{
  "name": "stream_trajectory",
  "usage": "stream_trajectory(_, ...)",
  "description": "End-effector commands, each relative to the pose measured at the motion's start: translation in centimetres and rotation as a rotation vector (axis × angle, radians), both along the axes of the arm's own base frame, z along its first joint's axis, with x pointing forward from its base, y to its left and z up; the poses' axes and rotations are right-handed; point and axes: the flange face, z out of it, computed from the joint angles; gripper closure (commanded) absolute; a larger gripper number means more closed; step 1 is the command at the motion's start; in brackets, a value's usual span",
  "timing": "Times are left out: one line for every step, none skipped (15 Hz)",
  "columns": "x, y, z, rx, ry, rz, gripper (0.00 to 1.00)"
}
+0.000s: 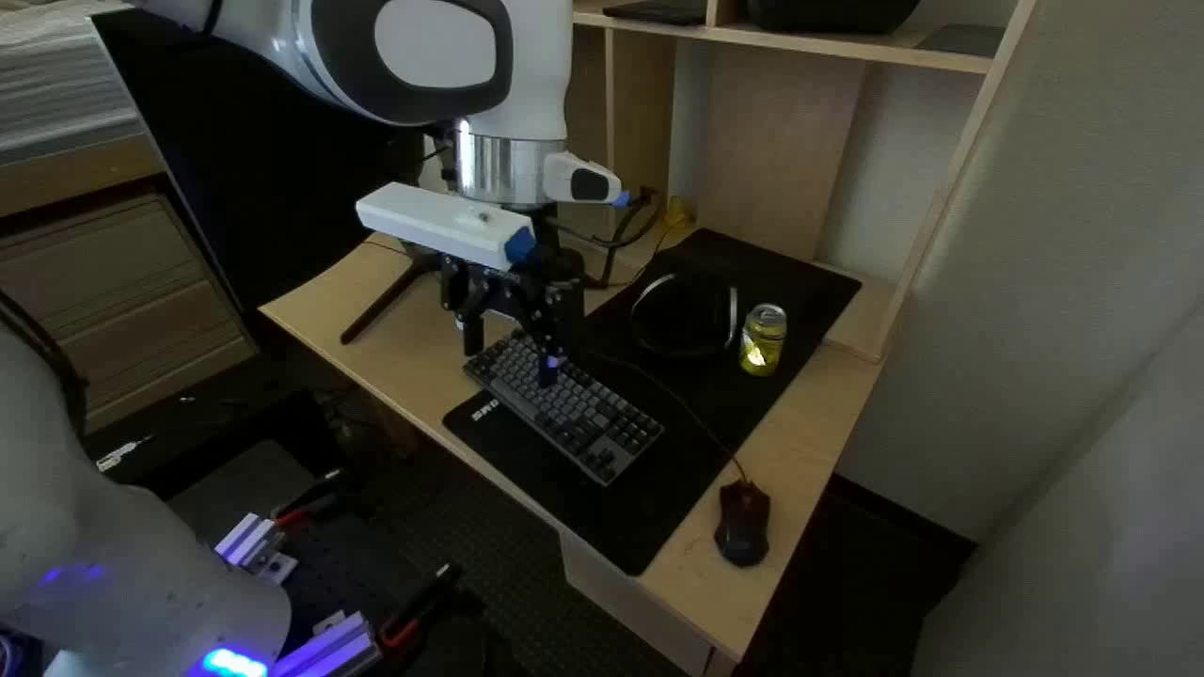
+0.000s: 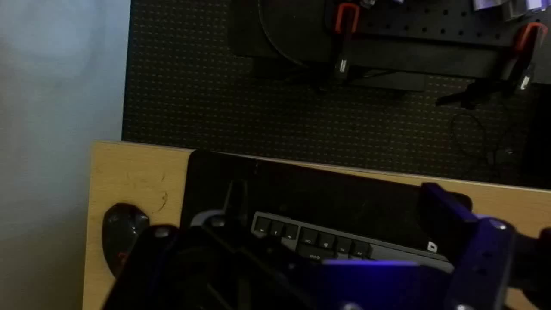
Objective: Move the mouse from the right side of the keyboard to the left side of the keyboard
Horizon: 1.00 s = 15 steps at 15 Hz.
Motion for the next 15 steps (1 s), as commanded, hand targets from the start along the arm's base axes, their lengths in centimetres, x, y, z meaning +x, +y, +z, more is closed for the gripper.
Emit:
stream_trajectory(0.0,0.0,0.1,0.0,0.001,0.0,0.0)
stream_trajectory(0.1,-0.6,-0.8,-0.016,0.003,0.014,0.0)
stream_trajectory(0.2,-0.6,-0.6,-0.039,-0.011,0.019,0.0)
stream_trajectory(0.2,-0.6,-0.6,-0.041,-0.008,0.032,0.0)
stream_trajectory(0.1,-0.7,-0.7,-0.041,-0.006,0.016,0.0)
stream_trajectory(0.0,-0.6,-0.8,-0.02,-0.002,-0.015,0.0)
stream_trajectory(2.5,-5.5,-3.6,-0.038,0.004,-0.078,0.0)
stream_trajectory(2.8,-6.3,-3.7,-0.032,-0.016,-0.116,0.0)
stream_trajectory(3.4,-7.7,-4.3,-0.035,-0.021,-0.188,0.0)
stream_trajectory(4.0,-9.3,-5.1,-0.04,-0.037,-0.248,0.0)
stream_trajectory(5.0,-11.2,-5.5,-0.025,-0.053,-0.307,0.0)
stream_trajectory(2.6,-8.1,-4.1,-0.025,-0.054,-0.223,0.0)
stream_trajectory(3.4,-9.6,-4.8,-0.021,-0.054,-0.261,0.0)
stream_trajectory(4.1,-10.5,-5.3,-0.022,-0.048,-0.28,0.0)
stream_trajectory(4.5,-11.0,-5.7,-0.025,-0.042,-0.29,0.0)
